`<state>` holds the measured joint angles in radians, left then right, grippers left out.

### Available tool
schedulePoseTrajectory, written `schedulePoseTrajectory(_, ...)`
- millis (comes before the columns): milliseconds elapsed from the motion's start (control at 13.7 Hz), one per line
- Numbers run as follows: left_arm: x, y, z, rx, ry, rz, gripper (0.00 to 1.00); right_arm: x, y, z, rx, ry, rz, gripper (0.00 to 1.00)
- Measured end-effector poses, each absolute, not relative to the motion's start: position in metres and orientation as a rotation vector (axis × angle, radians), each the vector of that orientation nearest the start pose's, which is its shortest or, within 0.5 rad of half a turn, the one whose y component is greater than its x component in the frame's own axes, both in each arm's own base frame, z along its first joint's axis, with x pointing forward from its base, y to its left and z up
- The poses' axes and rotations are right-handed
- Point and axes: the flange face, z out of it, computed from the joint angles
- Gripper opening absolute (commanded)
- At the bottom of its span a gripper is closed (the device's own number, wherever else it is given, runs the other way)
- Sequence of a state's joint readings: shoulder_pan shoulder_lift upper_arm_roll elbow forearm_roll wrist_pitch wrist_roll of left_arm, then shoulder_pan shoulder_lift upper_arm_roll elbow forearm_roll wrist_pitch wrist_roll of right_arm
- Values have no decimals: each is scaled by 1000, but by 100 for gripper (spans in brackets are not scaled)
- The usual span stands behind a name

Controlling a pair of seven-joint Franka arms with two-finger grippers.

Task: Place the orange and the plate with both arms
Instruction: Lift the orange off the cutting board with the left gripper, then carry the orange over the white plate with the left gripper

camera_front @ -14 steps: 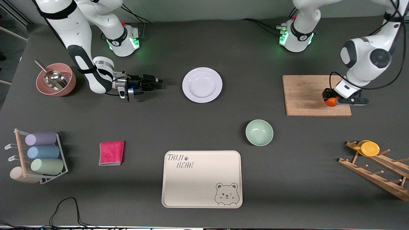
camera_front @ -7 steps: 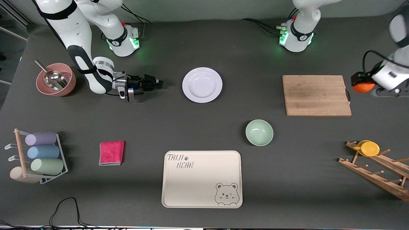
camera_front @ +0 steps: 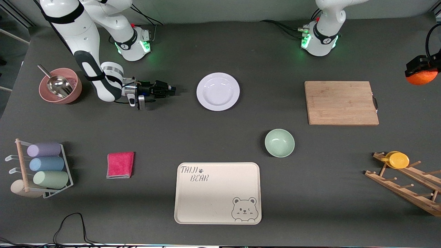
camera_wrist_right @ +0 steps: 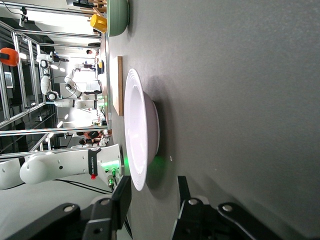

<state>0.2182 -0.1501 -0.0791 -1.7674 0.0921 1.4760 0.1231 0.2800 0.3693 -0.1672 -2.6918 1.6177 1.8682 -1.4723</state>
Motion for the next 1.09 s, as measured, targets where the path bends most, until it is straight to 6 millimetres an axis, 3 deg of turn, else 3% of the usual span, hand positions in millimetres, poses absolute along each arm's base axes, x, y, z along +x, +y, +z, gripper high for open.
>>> schedulePoseTrajectory(146,493,72,609,-3049,-45,259,0,308,101,103,-1924,-42,39,44)
schedulePoseTrajectory(291,499,48,612,-3041,-74,268,0,308,101,101,-1925,-45,38,44)
schedulePoseTrajectory(801,504,-148,596,-3044,-284,280,0,305,99,92,-1929,-58,39,44)
schedulePoseTrajectory(1092,512,-250,570,-3065,-411,267,0,305,99,90,-1930,-56,42,44)
